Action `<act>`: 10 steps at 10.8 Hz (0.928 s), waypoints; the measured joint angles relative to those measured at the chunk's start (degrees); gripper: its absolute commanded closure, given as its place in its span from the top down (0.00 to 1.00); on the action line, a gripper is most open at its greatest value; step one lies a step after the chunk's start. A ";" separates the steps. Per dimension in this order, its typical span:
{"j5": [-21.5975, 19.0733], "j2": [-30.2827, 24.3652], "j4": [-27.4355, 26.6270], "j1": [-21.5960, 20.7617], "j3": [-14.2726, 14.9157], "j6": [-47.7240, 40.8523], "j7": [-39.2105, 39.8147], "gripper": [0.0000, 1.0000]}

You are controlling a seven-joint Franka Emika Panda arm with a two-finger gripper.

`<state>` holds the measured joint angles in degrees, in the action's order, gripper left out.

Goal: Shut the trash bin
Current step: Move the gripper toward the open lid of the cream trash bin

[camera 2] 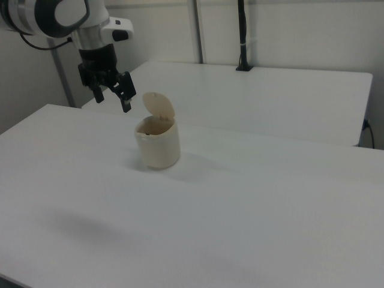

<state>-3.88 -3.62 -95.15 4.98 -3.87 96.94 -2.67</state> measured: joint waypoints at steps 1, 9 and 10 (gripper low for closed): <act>0.00 0.00 0.00 0.00 -0.04 0.00 0.00 1.00; 3.25 4.05 5.85 -0.04 -0.05 10.22 -9.12 1.00; 3.30 5.20 6.95 -0.57 -0.20 12.79 -20.98 1.00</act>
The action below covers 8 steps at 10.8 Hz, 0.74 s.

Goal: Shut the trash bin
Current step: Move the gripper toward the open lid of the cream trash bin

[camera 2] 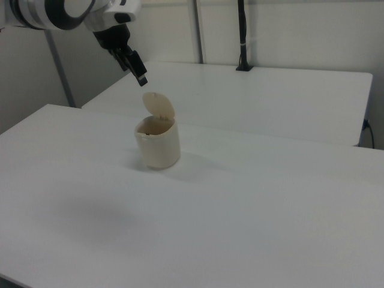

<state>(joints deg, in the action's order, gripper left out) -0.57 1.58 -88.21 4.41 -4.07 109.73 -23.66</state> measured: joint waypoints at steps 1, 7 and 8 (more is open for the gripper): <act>0.02 0.68 0.45 -0.72 -0.01 1.80 -9.91 1.00; 1.72 11.09 6.61 -5.50 0.54 12.79 -50.90 0.25; 1.71 13.76 9.15 -6.84 2.17 15.38 -52.93 0.11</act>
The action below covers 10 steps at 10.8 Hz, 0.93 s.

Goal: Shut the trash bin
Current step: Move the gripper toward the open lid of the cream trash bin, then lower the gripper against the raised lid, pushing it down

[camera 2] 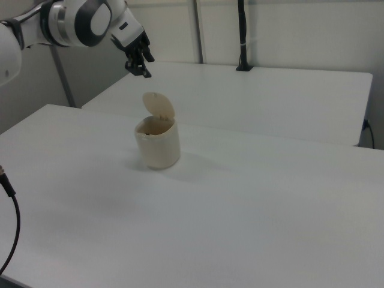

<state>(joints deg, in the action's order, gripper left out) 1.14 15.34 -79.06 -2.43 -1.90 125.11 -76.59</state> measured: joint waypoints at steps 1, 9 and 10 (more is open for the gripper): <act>0.00 2.02 1.87 -1.61 1.92 3.01 -1.70 0.00; 0.08 12.90 7.84 -12.31 10.21 9.25 -5.59 0.00; 0.15 13.05 7.83 -12.65 10.28 9.25 -5.65 0.00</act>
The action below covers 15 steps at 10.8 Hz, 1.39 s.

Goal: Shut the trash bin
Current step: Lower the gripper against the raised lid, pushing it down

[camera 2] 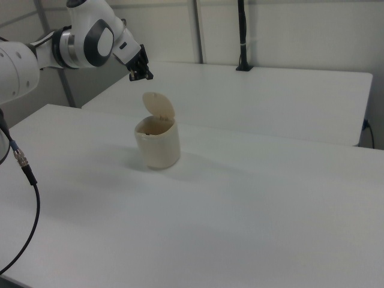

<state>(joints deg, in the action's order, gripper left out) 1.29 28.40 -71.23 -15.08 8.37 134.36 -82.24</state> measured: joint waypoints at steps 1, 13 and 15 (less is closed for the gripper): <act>0.46 0.28 -0.06 -0.03 0.07 0.00 0.00 0.00; 4.21 -1.03 -6.76 -0.04 1.33 -0.01 4.24 0.00; 4.22 -2.28 -9.37 -0.11 1.33 -0.02 6.72 0.00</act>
<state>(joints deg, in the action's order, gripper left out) 5.50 26.12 -80.61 -15.19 9.71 134.34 -75.52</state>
